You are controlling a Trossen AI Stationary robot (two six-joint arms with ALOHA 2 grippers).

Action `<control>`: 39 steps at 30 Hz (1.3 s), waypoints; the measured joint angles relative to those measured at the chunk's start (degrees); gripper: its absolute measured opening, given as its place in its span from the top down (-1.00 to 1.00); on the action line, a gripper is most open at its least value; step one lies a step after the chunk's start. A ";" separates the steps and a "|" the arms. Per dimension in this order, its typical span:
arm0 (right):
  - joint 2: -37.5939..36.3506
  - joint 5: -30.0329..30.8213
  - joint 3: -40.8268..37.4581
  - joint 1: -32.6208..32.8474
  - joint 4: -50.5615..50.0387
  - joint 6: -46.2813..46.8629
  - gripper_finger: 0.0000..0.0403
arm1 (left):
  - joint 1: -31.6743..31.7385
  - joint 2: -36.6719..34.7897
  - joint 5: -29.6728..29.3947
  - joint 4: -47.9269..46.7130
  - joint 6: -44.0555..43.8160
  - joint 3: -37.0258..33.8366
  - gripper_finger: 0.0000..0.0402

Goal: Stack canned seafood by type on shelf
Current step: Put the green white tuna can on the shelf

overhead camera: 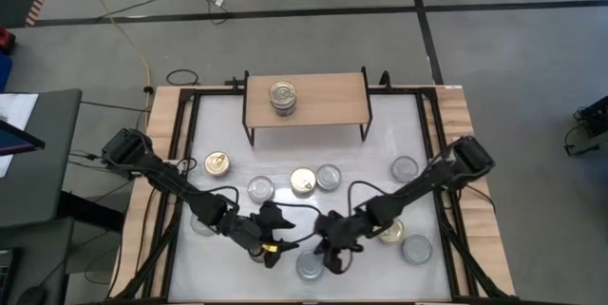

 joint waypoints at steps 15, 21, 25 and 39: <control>9.84 0.51 9.01 0.77 -8.60 12.52 0.92 | 0.07 -9.29 1.12 -13.34 5.47 0.00 -0.40; 7.13 6.66 9.06 0.32 -21.79 14.94 0.92 | 0.07 -13.11 1.06 -16.30 5.65 0.00 -0.40; 4.35 9.82 8.86 -1.50 -31.29 14.93 0.92 | 0.07 -13.99 1.03 -17.88 5.71 0.00 -0.40; -13.74 22.86 7.51 0.45 -47.62 13.55 0.92 | 0.48 -14.01 -2.12 -18.39 4.77 0.00 -0.39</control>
